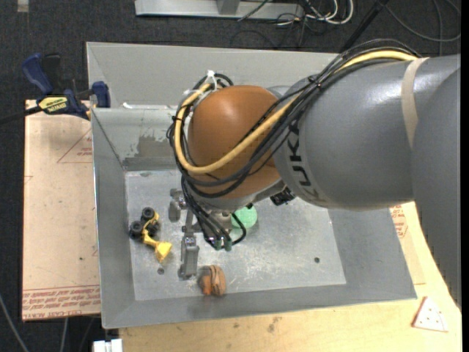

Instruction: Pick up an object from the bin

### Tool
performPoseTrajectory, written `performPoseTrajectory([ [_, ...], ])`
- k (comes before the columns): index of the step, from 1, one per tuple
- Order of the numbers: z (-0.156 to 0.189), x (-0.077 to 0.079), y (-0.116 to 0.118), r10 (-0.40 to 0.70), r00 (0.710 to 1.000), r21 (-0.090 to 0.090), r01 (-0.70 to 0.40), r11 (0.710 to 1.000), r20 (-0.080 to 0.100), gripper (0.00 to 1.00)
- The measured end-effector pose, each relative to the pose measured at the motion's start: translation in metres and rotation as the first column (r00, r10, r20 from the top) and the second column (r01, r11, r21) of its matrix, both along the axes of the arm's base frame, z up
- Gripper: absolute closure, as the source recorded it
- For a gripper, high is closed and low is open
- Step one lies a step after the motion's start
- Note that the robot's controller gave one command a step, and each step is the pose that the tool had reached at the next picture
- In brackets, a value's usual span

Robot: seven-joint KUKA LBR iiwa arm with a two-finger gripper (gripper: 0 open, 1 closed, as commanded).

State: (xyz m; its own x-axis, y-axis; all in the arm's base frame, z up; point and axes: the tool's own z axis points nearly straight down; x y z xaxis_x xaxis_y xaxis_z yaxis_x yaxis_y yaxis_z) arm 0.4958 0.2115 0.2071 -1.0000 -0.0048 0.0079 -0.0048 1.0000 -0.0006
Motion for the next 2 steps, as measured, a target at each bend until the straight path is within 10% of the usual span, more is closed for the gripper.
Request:
performPoseTrajectory([
  [2, -0.026, 0.015, -0.01, -0.042, 0.999, 0.004, 0.042, 0.999, 0.013, 0.0],
])
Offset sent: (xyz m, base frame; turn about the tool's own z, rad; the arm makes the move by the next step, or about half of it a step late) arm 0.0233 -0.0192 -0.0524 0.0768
